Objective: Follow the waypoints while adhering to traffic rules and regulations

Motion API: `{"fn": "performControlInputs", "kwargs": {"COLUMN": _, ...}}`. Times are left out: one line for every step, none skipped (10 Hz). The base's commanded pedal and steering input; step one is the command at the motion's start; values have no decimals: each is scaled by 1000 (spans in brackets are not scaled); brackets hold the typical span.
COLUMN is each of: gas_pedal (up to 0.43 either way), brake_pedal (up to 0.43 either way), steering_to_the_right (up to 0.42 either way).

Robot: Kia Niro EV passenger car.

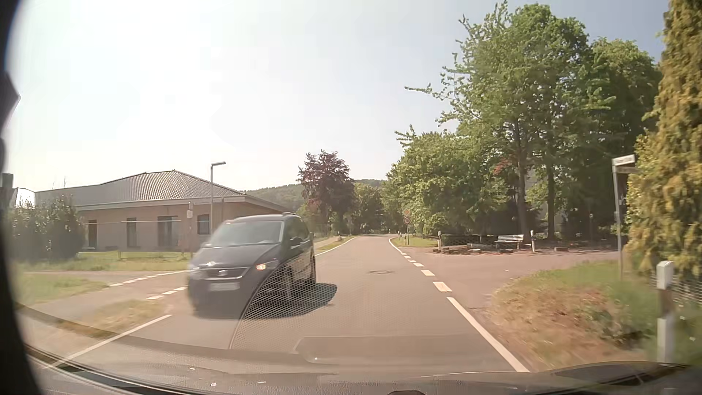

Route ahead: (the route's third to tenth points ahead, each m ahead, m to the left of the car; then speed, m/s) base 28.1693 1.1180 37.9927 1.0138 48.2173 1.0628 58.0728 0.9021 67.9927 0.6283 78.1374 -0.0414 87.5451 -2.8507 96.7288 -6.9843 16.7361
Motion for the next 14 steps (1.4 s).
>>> {"fn": "performControlInputs", "kwargs": {"gas_pedal": 79, "brake_pedal": 0, "steering_to_the_right": -3}}
{"fn": "performControlInputs", "kwargs": {"gas_pedal": 138, "brake_pedal": 0, "steering_to_the_right": -3}}
{"fn": "performControlInputs", "kwargs": {"gas_pedal": 189, "brake_pedal": 0, "steering_to_the_right": -3}}
{"fn": "performControlInputs", "kwargs": {"gas_pedal": 189, "brake_pedal": 0, "steering_to_the_right": -3}}
{"fn": "performControlInputs", "kwargs": {"gas_pedal": 197, "brake_pedal": 0, "steering_to_the_right": -3}}
{"fn": "performControlInputs", "kwargs": {"gas_pedal": 220, "brake_pedal": 0, "steering_to_the_right": -3}}
{"fn": "performControlInputs", "kwargs": {"gas_pedal": 228, "brake_pedal": 0, "steering_to_the_right": -3}}
{"fn": "performControlInputs", "kwargs": {"gas_pedal": 228, "brake_pedal": 0, "steering_to_the_right": -3}}
{"fn": "performControlInputs", "kwargs": {"gas_pedal": 228, "brake_pedal": 0, "steering_to_the_right": -2}}
{"fn": "performControlInputs", "kwargs": {"gas_pedal": 228, "brake_pedal": 0, "steering_to_the_right": -2}}
{"fn": "performControlInputs", "kwargs": {"gas_pedal": 220, "brake_pedal": 0, "steering_to_the_right": -3}}
{"fn": "performControlInputs", "kwargs": {"gas_pedal": 220, "brake_pedal": 0, "steering_to_the_right": -3}}
{"fn": "performControlInputs", "kwargs": {"gas_pedal": 220, "brake_pedal": 0, "steering_to_the_right": -3}}
{"fn": "performControlInputs", "kwargs": {"gas_pedal": 220, "brake_pedal": 0, "steering_to_the_right": -2}}
